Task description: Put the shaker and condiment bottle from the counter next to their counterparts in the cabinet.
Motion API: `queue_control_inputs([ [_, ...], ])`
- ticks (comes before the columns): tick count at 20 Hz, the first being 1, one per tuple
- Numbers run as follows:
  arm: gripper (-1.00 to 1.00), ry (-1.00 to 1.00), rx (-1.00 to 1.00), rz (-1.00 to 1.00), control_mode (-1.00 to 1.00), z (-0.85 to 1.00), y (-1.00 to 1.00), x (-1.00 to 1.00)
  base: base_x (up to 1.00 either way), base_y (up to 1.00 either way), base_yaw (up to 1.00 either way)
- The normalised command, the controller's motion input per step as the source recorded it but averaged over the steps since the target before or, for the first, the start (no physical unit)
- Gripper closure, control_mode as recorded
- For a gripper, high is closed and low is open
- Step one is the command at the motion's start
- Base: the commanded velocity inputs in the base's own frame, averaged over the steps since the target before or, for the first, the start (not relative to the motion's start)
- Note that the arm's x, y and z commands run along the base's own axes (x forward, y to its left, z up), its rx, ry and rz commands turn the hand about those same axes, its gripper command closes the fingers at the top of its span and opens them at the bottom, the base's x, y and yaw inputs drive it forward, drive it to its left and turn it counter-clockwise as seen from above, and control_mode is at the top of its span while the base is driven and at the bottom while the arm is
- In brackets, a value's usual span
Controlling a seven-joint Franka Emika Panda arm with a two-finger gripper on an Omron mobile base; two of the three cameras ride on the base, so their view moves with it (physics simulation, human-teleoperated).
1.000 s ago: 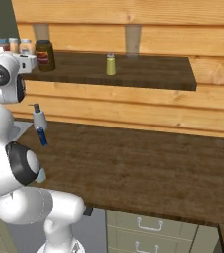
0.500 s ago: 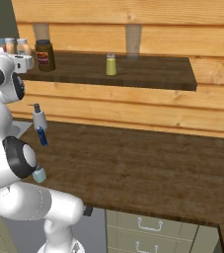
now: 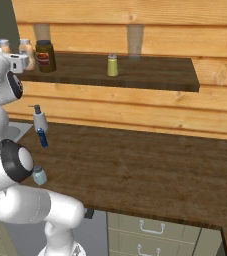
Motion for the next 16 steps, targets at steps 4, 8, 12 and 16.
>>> queue_control_inputs([
  [4,-1.0,-0.02,0.0,-0.01,-1.0,0.15,0.0,-0.17,0.0,0.0,0.0],
  [8,-1.0,-0.07,0.0,-0.03,-1.0,0.14,-0.1,-0.37,0.0,0.0,0.0],
  [12,-1.0,-0.1,0.0,-0.04,-1.0,0.12,-0.21,-0.53,0.0,0.0,0.0],
  [16,-1.0,-0.09,0.0,-0.07,-1.0,0.1,-0.42,-0.56,0.0,0.0,0.0],
])
